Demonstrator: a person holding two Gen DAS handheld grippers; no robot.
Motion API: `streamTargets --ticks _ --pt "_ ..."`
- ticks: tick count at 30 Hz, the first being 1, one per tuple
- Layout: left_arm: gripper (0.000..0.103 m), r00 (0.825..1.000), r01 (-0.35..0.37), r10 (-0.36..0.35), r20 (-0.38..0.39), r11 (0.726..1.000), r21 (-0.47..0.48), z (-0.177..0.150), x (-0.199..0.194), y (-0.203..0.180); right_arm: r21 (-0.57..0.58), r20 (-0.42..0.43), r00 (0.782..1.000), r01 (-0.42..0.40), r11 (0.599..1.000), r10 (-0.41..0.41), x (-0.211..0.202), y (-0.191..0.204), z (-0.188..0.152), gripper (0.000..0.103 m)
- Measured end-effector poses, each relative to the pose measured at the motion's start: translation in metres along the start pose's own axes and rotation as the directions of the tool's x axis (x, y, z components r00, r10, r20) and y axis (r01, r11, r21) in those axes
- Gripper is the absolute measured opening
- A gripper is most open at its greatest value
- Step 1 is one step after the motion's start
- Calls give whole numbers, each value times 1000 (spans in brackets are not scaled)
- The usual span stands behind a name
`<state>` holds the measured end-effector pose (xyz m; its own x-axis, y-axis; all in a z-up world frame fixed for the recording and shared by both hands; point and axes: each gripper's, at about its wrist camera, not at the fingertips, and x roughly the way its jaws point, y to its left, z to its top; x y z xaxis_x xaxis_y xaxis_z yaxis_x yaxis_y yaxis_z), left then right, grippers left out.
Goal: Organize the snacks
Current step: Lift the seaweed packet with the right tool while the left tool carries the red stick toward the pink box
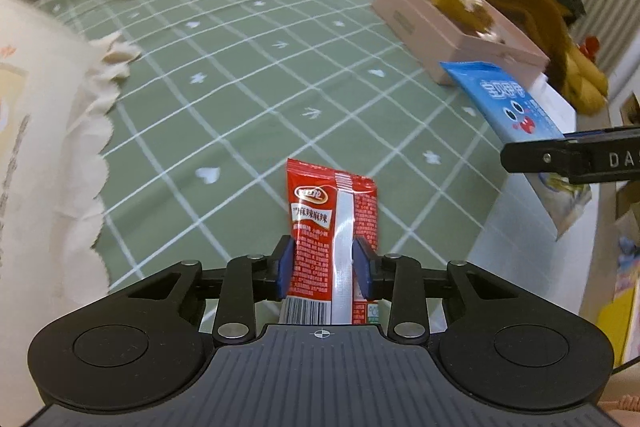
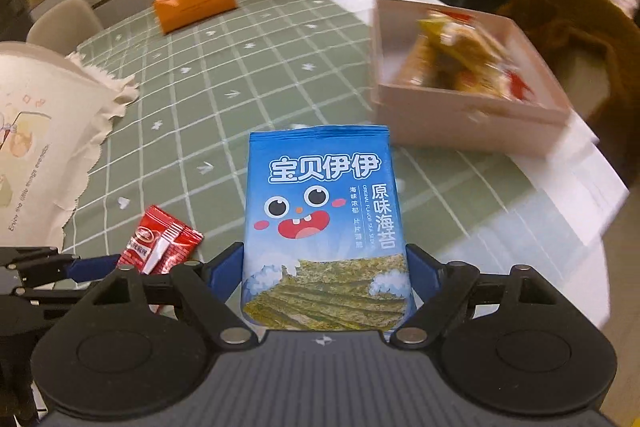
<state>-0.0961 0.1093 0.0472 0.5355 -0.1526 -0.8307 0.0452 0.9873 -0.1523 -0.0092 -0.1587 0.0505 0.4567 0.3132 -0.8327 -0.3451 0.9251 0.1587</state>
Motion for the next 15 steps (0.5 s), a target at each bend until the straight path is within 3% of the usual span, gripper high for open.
streamTargets --ticks 8,15 --pt "33 999 52 -52 -14 998 27 1 2 -16 104 9 1000 14 994 -15 -14 -26 -29 84" --pt "32 997 75 -75 -2 996 43 6 1 -21 107 32 999 14 994 -18 -22 -28 -39 84"
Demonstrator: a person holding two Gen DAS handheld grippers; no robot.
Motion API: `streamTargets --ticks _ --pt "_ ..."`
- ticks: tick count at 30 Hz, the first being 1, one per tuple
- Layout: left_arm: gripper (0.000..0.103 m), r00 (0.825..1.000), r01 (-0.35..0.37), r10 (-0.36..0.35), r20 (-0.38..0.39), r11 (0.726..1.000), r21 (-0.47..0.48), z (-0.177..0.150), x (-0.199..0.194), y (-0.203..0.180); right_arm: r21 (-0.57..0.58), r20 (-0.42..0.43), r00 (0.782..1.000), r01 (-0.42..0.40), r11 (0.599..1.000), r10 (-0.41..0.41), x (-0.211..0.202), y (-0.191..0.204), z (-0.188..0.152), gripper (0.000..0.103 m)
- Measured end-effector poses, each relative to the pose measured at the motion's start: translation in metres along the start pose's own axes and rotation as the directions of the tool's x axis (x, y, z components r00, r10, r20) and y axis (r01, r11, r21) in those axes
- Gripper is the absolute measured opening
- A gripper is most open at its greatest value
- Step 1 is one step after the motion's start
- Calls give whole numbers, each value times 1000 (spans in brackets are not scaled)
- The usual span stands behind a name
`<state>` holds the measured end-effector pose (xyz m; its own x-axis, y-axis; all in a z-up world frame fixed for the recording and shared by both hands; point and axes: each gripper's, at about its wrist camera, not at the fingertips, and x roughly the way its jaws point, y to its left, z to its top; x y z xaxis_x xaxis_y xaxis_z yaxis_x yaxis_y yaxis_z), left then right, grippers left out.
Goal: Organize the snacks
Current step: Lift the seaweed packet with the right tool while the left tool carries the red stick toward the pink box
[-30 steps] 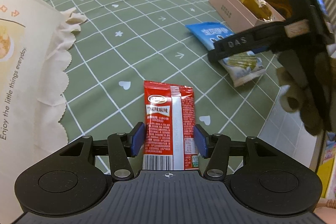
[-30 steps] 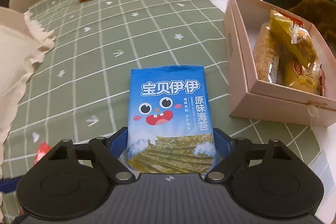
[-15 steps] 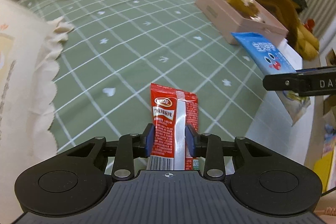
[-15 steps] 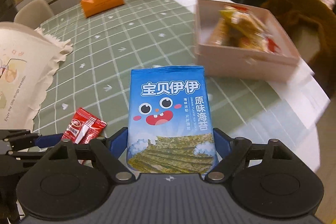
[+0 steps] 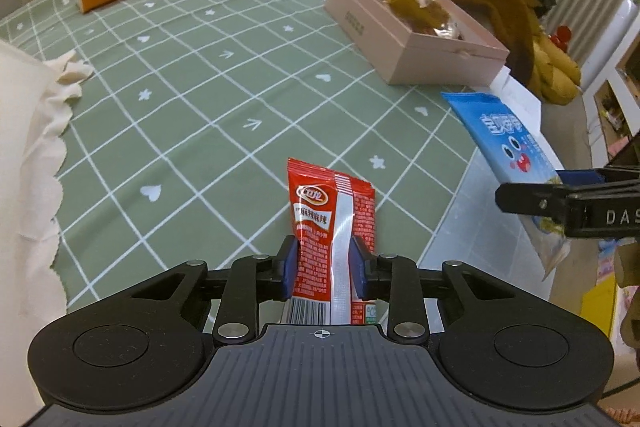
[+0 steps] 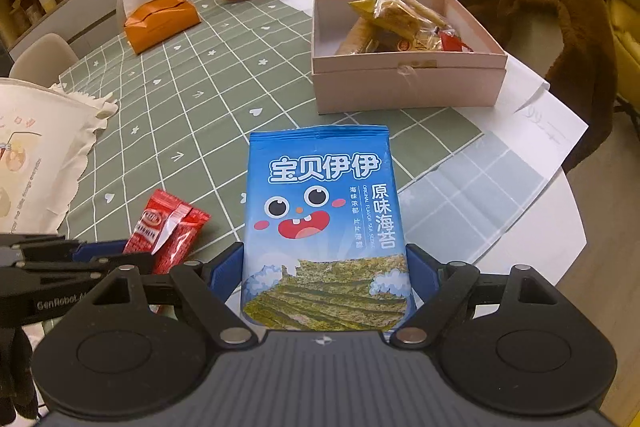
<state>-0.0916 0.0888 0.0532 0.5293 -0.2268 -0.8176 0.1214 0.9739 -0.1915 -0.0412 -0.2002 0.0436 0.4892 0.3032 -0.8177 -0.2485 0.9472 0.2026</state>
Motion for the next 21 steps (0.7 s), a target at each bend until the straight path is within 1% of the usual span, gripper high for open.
streamTargets --ticks 2,4,6,9,12,15,17,18,19,20,21 --pt "34 1000 14 -14 -2 1000 2 1 2 0 -10 3 1000 0 1000 0 -1 1 -2 84" --pt "38 1000 8 -8 8 1000 -1 3 2 2 -16 -1 1000 0 1000 0 1 4 -4 84" --pt "38 999 -18 18 29 1000 21 4 -3 1 -19 -7 1000 0 1000 0 4 6 -6 84" --pt "38 999 1 -4 50 998 66 5 -12 -5 -23 -16 1000 -2 1000 1 8 8 -8 84" --pt "38 1000 2 -4 9 992 127 2 -7 -16 -35 -21 1000 0 999 -1 12 11 -8 84" --pt "38 999 -26 34 -41 985 172 -6 5 -26 -40 -16 1000 1 999 -2 12 13 -6 85" --pt "40 999 -37 44 -32 982 183 -10 7 -28 -45 -10 1000 4 999 -4 10 14 -4 85" --pt "44 999 -37 44 -32 981 190 -10 7 -29 -48 -8 1000 6 999 -6 10 14 -3 85" --pt "51 999 -29 37 -35 981 192 -11 7 -29 -50 -7 1000 7 999 -7 9 14 -3 85" --pt "55 999 -15 23 -39 980 198 -11 8 -30 -51 -9 1000 8 999 -9 9 15 -3 85" --pt "64 999 -1 11 -43 979 206 -11 9 -31 -53 -12 1000 9 999 -9 10 15 -3 85"
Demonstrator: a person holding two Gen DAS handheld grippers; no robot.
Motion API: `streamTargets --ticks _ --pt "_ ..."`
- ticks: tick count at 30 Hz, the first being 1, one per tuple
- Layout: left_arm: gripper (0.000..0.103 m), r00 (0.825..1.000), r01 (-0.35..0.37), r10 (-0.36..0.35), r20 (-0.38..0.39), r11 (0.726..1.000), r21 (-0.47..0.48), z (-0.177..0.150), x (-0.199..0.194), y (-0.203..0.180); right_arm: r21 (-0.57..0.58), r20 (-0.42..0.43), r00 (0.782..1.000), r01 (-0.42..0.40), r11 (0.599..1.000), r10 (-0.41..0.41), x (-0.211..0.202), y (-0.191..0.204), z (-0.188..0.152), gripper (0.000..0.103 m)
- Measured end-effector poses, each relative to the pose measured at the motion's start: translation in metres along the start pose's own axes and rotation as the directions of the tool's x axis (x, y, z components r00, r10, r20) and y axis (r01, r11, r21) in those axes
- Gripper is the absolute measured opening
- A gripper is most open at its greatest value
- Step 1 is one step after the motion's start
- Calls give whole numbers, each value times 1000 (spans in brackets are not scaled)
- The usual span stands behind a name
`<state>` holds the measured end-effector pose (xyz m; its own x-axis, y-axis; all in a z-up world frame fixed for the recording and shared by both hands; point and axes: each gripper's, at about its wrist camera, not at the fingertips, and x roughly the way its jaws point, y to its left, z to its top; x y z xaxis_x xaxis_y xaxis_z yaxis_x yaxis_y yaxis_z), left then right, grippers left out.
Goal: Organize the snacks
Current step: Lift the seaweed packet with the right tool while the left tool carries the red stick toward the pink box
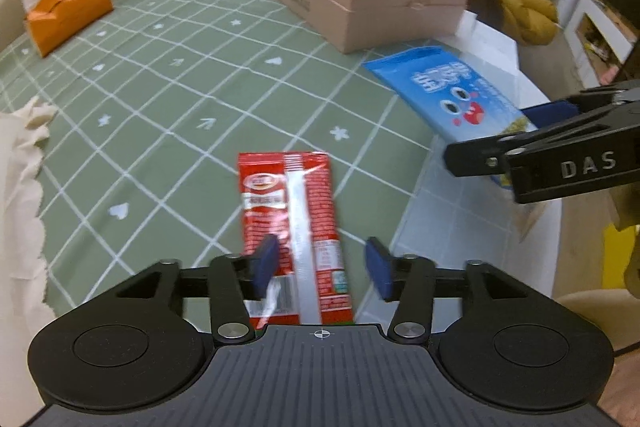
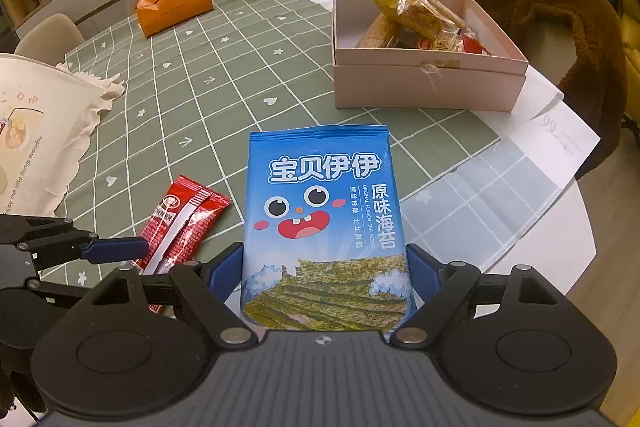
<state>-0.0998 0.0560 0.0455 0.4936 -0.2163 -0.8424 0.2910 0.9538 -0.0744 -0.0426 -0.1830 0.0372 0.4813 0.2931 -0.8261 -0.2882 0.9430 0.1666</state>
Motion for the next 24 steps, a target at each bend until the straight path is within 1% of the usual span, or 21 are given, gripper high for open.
streamTargets --ticks 1,2,3,4,5,6,8,10,12,16,17,18,19,21,24 --pt "73 1000 17 -17 -2 1000 13 0 1 -1 -2 -4 1000 1 1000 -2 1 0 0 85" --pt "76 999 33 -33 -5 999 24 0 2 -2 -3 -8 1000 3 1000 -3 1 1 -1 85" --pt "76 999 35 -35 0 999 23 0 1 -2 -4 -11 1000 4 1000 -4 2 1 -1 85" --pt "72 1000 26 -26 15 1000 5 -1 -1 0 -4 -13 1000 5 1000 -5 2 1 -1 85" --pt "70 999 8 -7 32 1000 -11 -1 -3 2 -5 -14 1000 8 1000 -8 2 1 -2 85" --pt "69 998 -36 37 51 999 -23 -1 -6 5 -6 -10 1000 12 1000 -12 1 1 -2 85" --pt "69 995 -89 91 50 995 -35 1 -4 9 -5 -3 1000 17 1000 -17 -1 -1 -1 85" --pt "69 996 -86 86 15 995 -47 3 3 13 4 -3 1000 16 1000 -15 -1 -4 -1 85" --pt "69 997 -80 80 -18 996 -39 4 10 13 7 -3 1000 16 1000 -16 -1 -5 0 85" --pt "74 996 -89 89 -18 996 -9 5 15 5 12 -3 1000 13 1000 -13 0 -10 0 85" --pt "72 996 -92 92 -14 996 -12 6 16 4 14 -3 1000 13 1000 -13 0 -13 0 85" --pt "62 995 -98 98 -5 995 -14 6 15 4 15 -3 1000 14 1000 -14 1 -15 0 85" --pt "56 995 -102 102 6 995 -13 5 13 3 15 -2 1000 16 1000 -16 1 -17 1 85" --pt "53 996 -86 86 21 996 -24 5 11 4 10 5 1000 22 1000 -22 -2 -23 2 85" --pt "51 994 -101 102 37 995 -14 4 10 1 -2 23 999 35 999 -35 -7 -31 4 85"
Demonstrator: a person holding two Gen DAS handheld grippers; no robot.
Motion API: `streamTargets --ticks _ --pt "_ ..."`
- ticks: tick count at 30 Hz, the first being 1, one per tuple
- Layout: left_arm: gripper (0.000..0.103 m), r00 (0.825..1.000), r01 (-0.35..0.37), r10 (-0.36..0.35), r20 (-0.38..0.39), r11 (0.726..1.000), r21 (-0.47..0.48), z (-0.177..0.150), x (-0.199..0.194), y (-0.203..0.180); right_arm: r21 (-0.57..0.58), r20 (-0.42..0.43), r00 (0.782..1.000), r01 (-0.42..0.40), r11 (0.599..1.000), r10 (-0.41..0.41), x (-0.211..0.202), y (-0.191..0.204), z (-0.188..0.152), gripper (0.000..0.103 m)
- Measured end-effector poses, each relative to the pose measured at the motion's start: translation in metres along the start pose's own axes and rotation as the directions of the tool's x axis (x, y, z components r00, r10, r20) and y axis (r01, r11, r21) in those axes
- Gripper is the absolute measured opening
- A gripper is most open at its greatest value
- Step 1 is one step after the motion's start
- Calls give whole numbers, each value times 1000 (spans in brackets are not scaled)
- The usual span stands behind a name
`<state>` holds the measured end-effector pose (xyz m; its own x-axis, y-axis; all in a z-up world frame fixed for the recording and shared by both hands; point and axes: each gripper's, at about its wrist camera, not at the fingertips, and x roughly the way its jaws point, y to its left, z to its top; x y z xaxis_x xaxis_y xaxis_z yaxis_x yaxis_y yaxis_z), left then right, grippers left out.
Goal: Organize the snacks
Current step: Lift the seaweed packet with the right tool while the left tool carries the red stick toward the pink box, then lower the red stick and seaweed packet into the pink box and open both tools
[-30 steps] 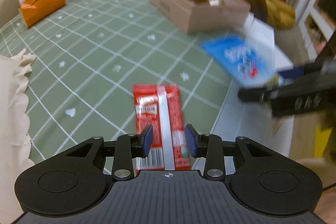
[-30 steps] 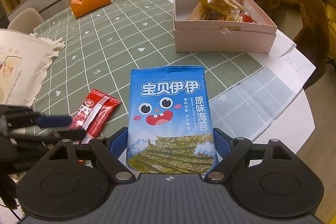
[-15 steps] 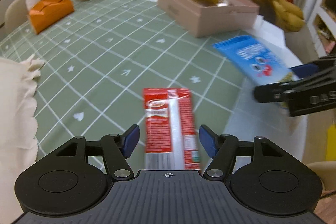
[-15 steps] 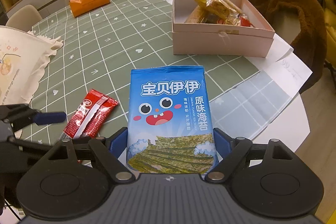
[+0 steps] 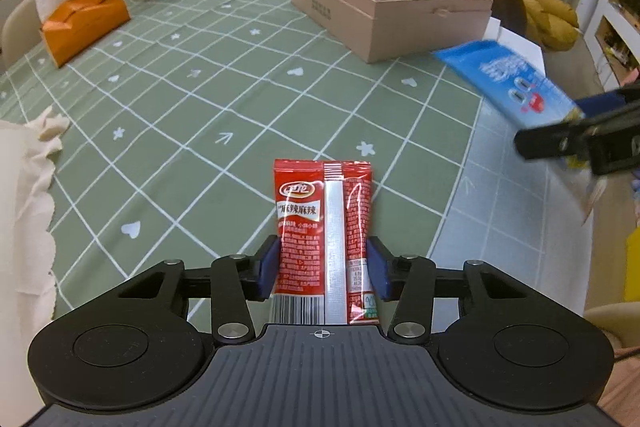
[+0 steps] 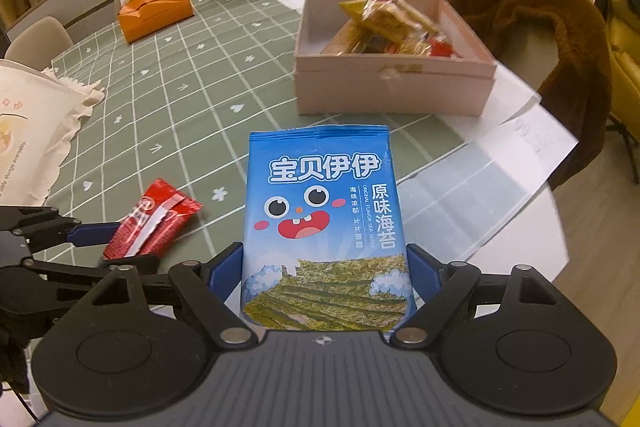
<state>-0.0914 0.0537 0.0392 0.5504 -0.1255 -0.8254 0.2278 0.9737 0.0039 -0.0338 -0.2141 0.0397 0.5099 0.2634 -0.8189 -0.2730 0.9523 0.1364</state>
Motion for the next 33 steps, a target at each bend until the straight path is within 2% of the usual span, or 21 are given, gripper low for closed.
streamTargets --ticks 3,6,9,13,15,16,18,20,23,25,26,30,31,33 --pt "51 999 47 -45 30 998 -53 19 -6 0 21 14 1000 -10 1000 9 -6 -14 6 85" --pt "51 987 133 -122 108 986 -99 67 -18 2 49 71 997 -29 998 26 -19 -30 25 85" --pt "51 960 238 -212 183 962 -135 133 -22 6 50 169 985 -41 998 32 -37 -46 64 85" --pt "53 929 288 -254 271 953 -94 218 -17 1 92 271 962 -54 994 27 -40 -72 132 85" --pt "54 916 318 -286 281 945 -77 261 -2 1 128 314 949 -63 990 20 -27 -86 171 85" --pt "56 919 329 -298 258 940 -85 276 12 2 142 313 949 -84 986 36 -19 -91 185 89" --pt "57 945 304 -276 178 940 -157 302 53 8 185 263 961 -133 974 82 11 -105 213 91" --pt "55 956 287 -270 115 940 -183 309 84 9 250 213 971 -159 955 106 39 -119 225 91" --pt "57 949 314 -312 41 932 -180 298 113 10 315 197 971 -194 929 136 55 -132 215 91" --pt "55 951 306 -309 8 936 -175 289 126 11 335 191 972 -193 922 134 61 -137 203 91" --pt "55 951 304 -309 6 934 -189 283 129 13 341 181 976 -180 923 123 64 -138 194 91" --pt "55 948 317 -306 82 917 -242 258 117 29 386 147 984 -147 911 96 82 -141 173 89" --pt "55 951 310 -295 95 920 -239 254 113 30 390 135 986 -148 909 102 88 -139 171 83" --pt "55 956 290 -267 124 927 -238 238 102 30 383 126 981 -183 906 146 92 -134 167 82"
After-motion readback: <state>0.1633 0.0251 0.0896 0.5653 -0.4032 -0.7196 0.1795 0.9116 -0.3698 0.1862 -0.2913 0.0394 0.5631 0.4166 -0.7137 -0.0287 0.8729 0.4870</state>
